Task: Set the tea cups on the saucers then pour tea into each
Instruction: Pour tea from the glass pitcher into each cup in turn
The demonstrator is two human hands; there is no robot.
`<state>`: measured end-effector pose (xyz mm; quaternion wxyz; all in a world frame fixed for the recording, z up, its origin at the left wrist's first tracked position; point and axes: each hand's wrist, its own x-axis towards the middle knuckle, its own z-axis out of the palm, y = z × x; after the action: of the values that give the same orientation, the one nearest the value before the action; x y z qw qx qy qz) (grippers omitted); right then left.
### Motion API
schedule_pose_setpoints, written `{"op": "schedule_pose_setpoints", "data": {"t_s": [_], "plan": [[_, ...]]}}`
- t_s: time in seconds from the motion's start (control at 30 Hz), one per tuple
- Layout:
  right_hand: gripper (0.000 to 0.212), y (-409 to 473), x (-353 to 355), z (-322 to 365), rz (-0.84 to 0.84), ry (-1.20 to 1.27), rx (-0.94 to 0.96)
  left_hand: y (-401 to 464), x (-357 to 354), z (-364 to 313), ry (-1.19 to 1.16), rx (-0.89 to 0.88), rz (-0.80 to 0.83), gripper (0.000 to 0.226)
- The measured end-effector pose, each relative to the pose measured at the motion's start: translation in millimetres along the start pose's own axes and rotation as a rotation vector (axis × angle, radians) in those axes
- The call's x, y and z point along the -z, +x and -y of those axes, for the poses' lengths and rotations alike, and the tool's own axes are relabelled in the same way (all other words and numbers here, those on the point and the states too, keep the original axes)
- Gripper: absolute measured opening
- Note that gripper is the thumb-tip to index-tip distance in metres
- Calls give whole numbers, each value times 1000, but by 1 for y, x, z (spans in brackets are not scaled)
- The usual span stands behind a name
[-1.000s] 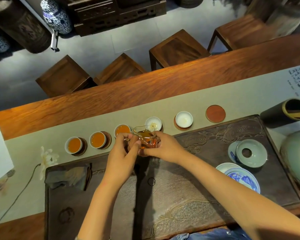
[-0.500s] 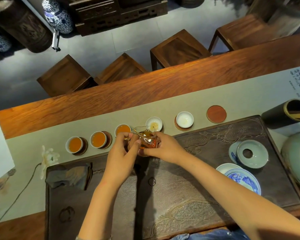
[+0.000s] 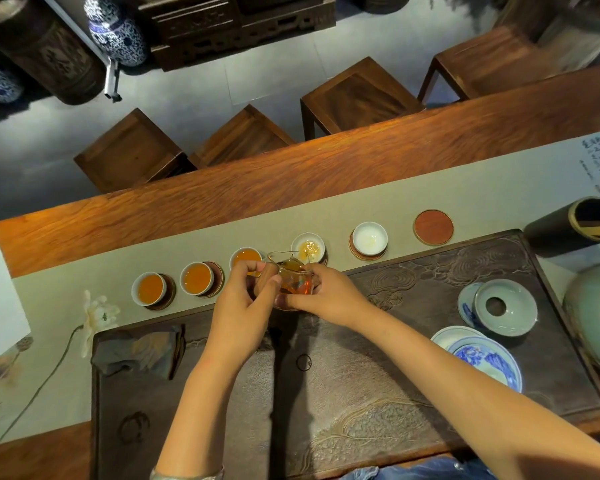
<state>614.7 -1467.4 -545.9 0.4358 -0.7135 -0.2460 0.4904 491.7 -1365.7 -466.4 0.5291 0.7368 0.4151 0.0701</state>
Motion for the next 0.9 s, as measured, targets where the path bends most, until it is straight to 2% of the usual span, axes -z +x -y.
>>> {"op": "schedule_pose_setpoints", "data": {"t_s": [0.07,0.3,0.43,0.57,0.83,0.9], "plan": [[53,0,0,0,7,13,2,0,0,0,0,-1,1,10],[70,2,-2,-2,6,23,15,0,1,-1,13,-3,-7,11],[66,1,-3,-1,14,36,13,1,2,-2,26,-7,-10,13],[52,1,-4,2,20,39,26,2,2,-3,29,-6,-8,13],[71,2,-5,-1,24,91,27,2,2,-5,62,-16,-1,12],[66,2,-5,-2,25,97,21,3,2,-4,73,-11,-3,13]]}}
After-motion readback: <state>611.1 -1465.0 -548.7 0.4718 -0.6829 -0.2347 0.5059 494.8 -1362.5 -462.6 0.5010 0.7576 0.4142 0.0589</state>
